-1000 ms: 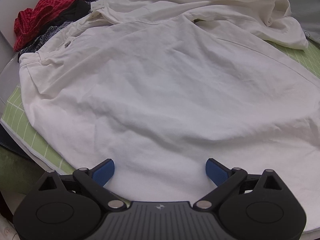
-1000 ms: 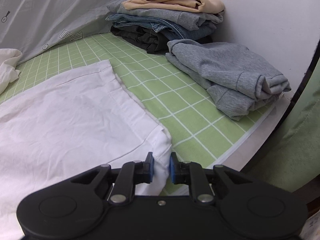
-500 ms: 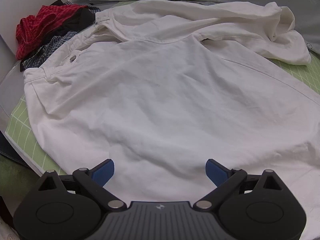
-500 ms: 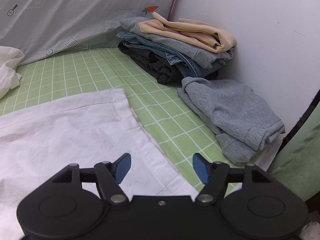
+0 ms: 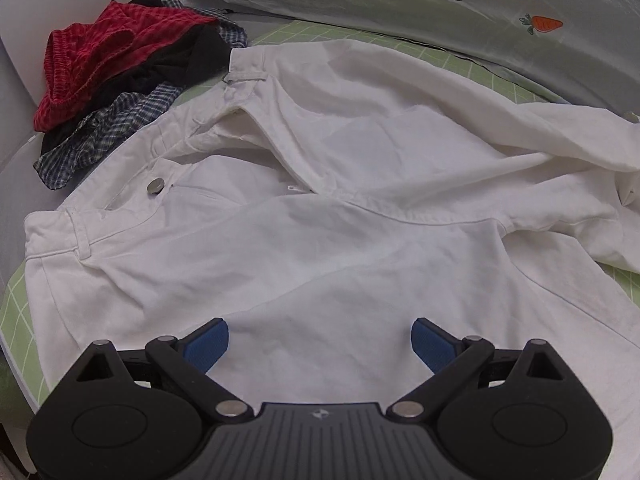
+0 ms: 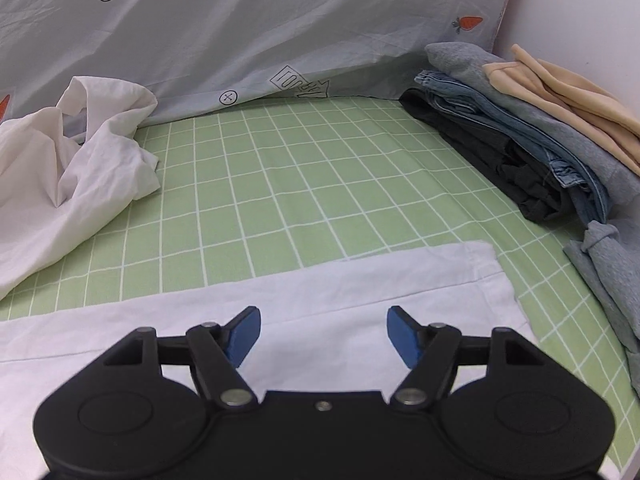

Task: Fold clothes
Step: 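Grasp the crumpled white shirt fabric with the right gripper and lift it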

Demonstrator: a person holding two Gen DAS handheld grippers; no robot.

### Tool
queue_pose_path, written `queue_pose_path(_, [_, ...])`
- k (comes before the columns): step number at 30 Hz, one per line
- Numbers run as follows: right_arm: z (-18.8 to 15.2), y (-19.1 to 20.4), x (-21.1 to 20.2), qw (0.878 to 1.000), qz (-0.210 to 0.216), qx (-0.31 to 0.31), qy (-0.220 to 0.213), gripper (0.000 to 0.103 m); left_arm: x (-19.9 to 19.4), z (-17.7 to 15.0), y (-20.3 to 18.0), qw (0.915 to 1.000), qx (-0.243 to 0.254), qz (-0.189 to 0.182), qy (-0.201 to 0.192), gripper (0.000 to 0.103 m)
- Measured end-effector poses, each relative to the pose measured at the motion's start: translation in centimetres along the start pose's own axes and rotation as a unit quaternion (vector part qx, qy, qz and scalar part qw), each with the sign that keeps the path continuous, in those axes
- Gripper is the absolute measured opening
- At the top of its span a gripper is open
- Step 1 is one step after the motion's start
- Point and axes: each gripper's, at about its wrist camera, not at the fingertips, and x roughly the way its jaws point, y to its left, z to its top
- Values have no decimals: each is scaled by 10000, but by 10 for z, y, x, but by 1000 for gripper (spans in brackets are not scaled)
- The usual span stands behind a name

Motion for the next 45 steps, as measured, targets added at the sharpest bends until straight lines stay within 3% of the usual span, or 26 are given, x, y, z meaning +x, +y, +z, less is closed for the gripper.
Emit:
queue_pose_path(2, [23,15,20,9996,264,54,67,68,6,13,0,9999,-153,-35,-37,98])
queue_pose_path(7, [77,46,70,9945,808,635,-188,67,20,27,-7,9995,215,175,121,98])
queue_pose_path(10, [93,52,97,9807,1308,1452,21,66,28,31,-7,9992,179,278,226,98])
queue_pose_path(12, [98,59,108,9752,1512,1609,153,66,29,29,-7,9991,141,311,233,98])
queue_pose_path(20, [102,99,122,9892,1344,584,-23,66,35,21,-5,9990,-26,349,280,98])
queue_pose_path(27, [103,115,134,9898,1370,377,-46,66,38,22,-7,9987,34,409,297,101])
queue_pose_path(29, [104,122,139,9907,1345,222,-19,62,38,22,-6,9987,1,405,305,102])
queue_pose_path(31, [106,131,142,9916,1290,-88,-20,51,38,21,-5,9987,-40,399,312,102])
queue_pose_path(32, [107,135,142,9908,1331,-232,-16,44,38,21,-4,9987,-58,398,315,102])
queue_pose_path(33, [108,138,142,9895,1409,-331,6,24,38,21,-4,9987,-72,400,316,102])
queue_pose_path(36, [110,144,138,9880,1438,-566,-6,6,37,20,-4,9987,-87,408,309,103])
queue_pose_path(40, [110,129,106,9911,1200,-314,-478,3,37,19,-2,9988,-143,358,311,103])
queue_pose_path(45, [112,90,16,9856,870,-171,-1439,1,39,22,-1,9987,-129,324,361,103])
